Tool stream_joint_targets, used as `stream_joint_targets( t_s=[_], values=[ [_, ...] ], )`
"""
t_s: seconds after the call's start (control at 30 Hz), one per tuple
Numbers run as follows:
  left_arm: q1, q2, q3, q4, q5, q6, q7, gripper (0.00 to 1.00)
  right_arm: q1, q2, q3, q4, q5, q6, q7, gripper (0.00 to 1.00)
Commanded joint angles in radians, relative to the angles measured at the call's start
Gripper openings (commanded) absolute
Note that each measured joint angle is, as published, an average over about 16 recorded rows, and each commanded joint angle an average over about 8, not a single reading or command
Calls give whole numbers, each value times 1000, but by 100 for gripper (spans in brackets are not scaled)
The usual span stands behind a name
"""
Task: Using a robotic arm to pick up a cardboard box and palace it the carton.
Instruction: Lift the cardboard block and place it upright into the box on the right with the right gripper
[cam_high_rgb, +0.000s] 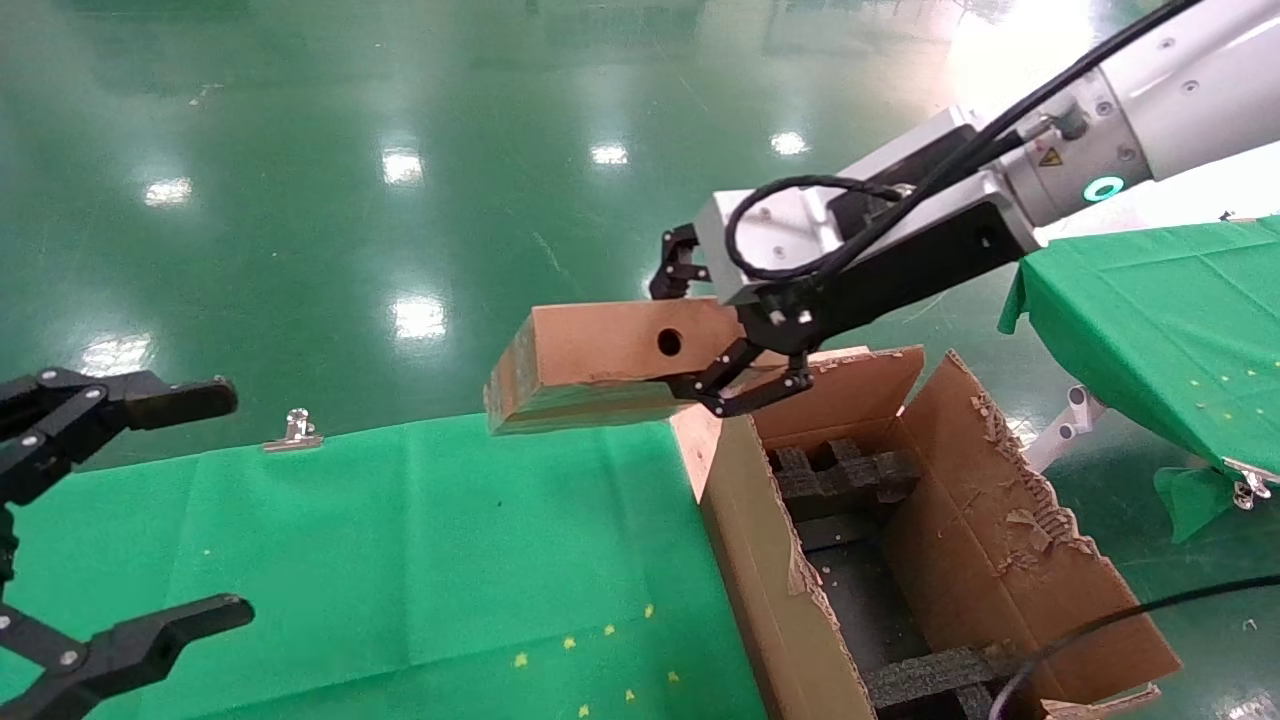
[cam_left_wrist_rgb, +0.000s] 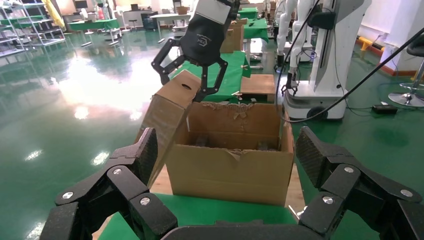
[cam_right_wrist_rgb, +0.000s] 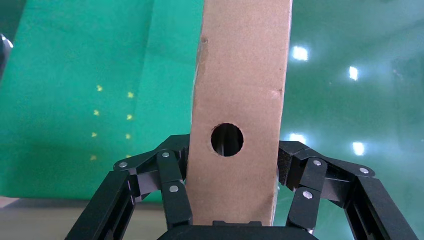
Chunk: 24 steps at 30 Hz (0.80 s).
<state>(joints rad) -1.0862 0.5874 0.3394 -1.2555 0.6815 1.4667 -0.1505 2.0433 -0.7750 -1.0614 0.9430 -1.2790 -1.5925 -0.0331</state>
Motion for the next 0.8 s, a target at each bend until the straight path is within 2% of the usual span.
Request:
stream_joint_targets(
  t_s=[0.03,0.37,0.8],
  values=[
    [0,0,0,0,0,0,0,100,13,7,-27,-10,20,1,-8,0],
    [0,0,0,0,0,0,0,100,111,145,-180,-97,70,-4,-85,0],
    [0,0,0,0,0,0,0,100,220,333,-387,-229,33,-1,-149,0]
  ],
)
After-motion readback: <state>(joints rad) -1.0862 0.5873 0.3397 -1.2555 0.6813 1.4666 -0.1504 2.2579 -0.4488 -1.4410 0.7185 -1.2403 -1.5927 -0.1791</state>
